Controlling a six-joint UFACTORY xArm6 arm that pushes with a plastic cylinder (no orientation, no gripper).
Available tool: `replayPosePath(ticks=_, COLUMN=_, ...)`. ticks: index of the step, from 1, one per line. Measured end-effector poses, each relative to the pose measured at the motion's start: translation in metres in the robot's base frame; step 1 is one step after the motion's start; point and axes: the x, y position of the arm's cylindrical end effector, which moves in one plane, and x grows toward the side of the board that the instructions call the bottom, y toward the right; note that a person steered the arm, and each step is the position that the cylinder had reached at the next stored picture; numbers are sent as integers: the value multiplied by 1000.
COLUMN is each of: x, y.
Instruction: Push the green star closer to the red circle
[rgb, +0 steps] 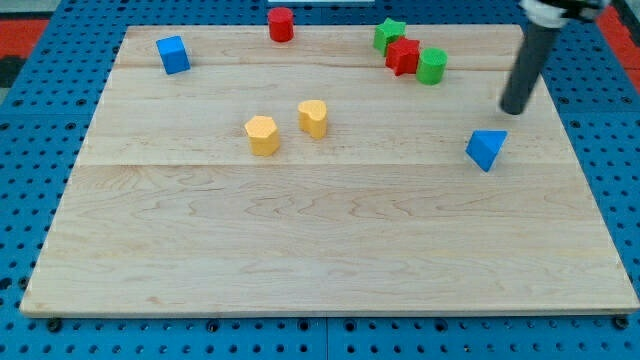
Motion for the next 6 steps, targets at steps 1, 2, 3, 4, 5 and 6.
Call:
replayPosePath(ticks=1, x=-49, y=23)
replayPosePath(ticks=2, x=-104, y=6)
replayPosePath(ticks=3, x=-157, y=-27)
replayPosePath(ticks=4, x=-164, y=-91)
replayPosePath(ticks=5, x=-143, y=-167)
replayPosePath(ticks=6, x=-103, y=-246)
